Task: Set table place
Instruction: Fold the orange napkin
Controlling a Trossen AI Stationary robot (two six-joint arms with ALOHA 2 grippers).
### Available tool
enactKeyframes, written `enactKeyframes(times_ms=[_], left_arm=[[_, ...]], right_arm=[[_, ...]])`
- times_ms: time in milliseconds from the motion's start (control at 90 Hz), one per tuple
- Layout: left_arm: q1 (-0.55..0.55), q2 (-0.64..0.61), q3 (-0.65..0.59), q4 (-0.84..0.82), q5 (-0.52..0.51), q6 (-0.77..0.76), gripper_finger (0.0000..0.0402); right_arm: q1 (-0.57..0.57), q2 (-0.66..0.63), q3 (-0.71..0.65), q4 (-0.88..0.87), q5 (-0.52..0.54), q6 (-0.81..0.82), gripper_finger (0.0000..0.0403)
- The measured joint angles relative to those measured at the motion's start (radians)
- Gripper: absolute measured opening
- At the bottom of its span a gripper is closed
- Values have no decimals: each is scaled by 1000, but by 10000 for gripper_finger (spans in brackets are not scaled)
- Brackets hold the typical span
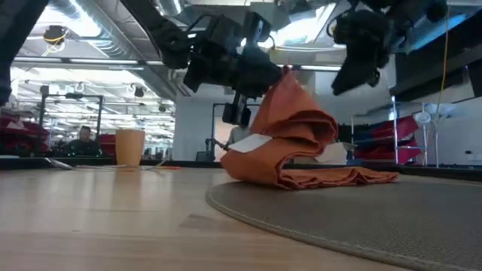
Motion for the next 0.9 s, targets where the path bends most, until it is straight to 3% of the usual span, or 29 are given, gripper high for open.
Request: enactKeyframes(times_ms=[367,900], left_arm=[[26,0,24,-24,-67,31,0],[0,186,265,-51,-44,33,0]], right_arm=[[0,-1,243,-130,12,-70,115],[0,0,264,-171,9,-82,115]])
